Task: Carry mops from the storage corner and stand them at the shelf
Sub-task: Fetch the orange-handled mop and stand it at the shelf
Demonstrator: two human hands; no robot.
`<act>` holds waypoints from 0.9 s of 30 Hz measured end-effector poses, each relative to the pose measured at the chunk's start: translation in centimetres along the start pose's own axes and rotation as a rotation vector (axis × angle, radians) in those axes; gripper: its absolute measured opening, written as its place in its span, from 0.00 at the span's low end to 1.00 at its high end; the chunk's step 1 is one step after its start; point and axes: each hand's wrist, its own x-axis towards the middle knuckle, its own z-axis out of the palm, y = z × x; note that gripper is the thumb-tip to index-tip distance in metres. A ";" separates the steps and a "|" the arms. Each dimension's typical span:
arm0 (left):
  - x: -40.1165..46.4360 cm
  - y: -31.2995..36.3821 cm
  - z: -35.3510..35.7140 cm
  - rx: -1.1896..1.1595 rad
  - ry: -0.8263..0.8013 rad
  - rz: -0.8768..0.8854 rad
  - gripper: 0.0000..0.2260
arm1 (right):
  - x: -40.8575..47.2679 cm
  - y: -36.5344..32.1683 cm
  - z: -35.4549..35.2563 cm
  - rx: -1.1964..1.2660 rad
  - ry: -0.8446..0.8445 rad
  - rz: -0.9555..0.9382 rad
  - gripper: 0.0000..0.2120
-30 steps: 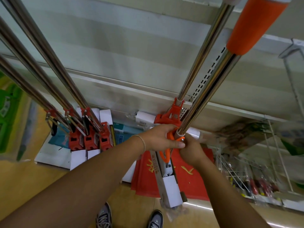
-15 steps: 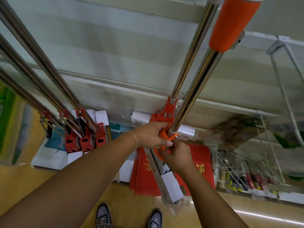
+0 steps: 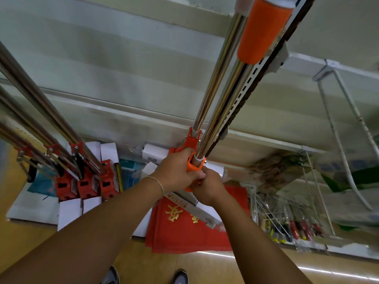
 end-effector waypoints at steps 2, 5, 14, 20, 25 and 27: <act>0.4 -0.1 0.3 0.007 0.027 -0.008 0.18 | 0.6 0.1 -0.1 -0.013 0.002 0.020 0.10; 1.1 -0.2 0.8 0.020 0.078 -0.008 0.17 | 1.6 0.9 0.0 -0.034 -0.005 0.032 0.12; 2.9 0.3 1.9 0.014 0.266 -0.025 0.28 | 2.7 1.0 1.2 0.293 0.209 -0.031 0.15; 4.3 0.8 1.9 -0.033 0.303 -0.012 0.23 | 4.5 0.2 1.1 0.215 0.309 0.089 0.04; 5.1 1.0 2.2 -0.019 0.323 -0.033 0.23 | 5.3 -0.4 1.2 0.250 0.363 0.261 0.13; 5.5 1.2 2.2 0.010 0.333 -0.045 0.21 | 5.6 -0.4 1.5 0.258 0.376 0.284 0.10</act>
